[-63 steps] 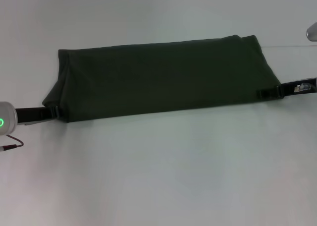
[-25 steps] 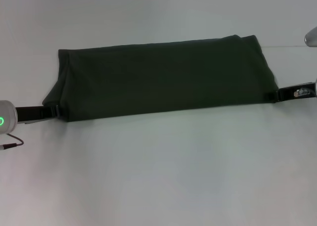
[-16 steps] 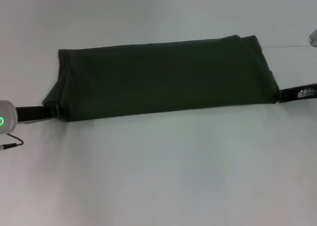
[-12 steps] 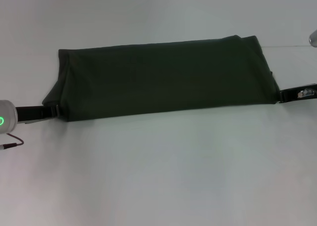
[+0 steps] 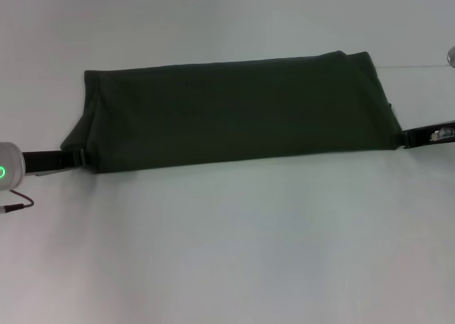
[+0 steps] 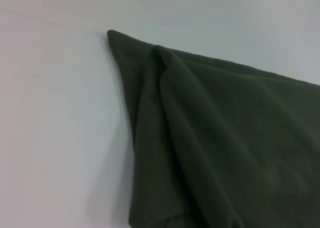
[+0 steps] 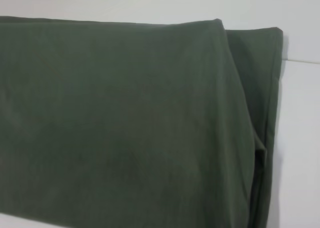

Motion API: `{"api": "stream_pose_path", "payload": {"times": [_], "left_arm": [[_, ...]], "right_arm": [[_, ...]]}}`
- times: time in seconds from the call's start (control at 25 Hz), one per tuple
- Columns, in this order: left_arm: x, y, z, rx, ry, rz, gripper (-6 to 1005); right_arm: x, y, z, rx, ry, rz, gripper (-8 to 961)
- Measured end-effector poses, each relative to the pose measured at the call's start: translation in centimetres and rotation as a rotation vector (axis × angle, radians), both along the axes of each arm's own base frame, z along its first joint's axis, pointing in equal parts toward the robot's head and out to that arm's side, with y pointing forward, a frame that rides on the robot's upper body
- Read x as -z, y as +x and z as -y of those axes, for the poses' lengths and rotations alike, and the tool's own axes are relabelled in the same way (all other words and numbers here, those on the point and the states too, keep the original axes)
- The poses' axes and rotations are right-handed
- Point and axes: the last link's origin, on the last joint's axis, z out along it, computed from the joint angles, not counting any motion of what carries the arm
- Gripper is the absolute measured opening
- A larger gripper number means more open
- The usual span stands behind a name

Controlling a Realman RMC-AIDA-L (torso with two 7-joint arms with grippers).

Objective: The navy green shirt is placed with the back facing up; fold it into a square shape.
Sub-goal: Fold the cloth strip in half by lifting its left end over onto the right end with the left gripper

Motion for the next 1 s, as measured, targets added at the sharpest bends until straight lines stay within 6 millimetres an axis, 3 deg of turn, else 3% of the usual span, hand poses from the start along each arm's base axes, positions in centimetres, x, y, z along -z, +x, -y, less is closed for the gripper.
{"api": "stream_pose_path", "payload": {"times": [0.48,1.0], "left_arm": [[-1.9,0.7,0.6,0.040,-0.045,0.066,78],[-4.4,0.7,2.8,0.047,-0.168,0.125,98]], "right_arm": [[-3.1,-0.4,1.3,0.001,-0.051,-0.102,3],[-4.4,0.7,4.6,0.020,-0.126,-0.209,4]]}}
